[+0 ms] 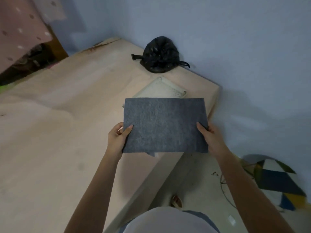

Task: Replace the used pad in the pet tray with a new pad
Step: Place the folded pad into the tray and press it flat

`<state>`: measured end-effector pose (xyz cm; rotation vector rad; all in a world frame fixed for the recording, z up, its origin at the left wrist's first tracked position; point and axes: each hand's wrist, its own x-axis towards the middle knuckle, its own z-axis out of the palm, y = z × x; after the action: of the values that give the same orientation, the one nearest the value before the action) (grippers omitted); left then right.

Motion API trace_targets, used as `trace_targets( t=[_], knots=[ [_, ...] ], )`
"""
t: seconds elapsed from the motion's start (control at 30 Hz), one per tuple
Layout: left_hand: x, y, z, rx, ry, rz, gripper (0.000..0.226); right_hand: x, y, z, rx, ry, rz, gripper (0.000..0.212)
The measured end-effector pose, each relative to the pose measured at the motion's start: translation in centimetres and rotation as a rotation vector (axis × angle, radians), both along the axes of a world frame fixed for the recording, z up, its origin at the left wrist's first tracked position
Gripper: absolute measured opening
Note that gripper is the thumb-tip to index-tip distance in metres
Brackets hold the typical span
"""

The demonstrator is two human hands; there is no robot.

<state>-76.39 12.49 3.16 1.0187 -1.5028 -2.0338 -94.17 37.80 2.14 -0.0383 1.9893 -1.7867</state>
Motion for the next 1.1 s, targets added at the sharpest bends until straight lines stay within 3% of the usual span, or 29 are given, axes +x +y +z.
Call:
trace_targets(
  t=[0.47, 0.93, 1.1],
  knots=[
    [-13.3, 3.5, -0.3, 0.038, -0.001, 0.009, 0.004, -12.8, 3.4, -0.6, -0.045, -0.048, -0.021, 0.035],
    [-24.1, -1.5, -2.4, 0.088, -0.049, 0.031, 0.004, -24.3, -2.3, -1.2, -0.037, -0.112, -0.028, 0.004],
    [-27.2, -3.1, -1.9, 0.112, -0.022, 0.06, 0.003, -28.2, -5.0, -0.4, -0.008, -0.113, -0.024, 0.031]
  ],
)
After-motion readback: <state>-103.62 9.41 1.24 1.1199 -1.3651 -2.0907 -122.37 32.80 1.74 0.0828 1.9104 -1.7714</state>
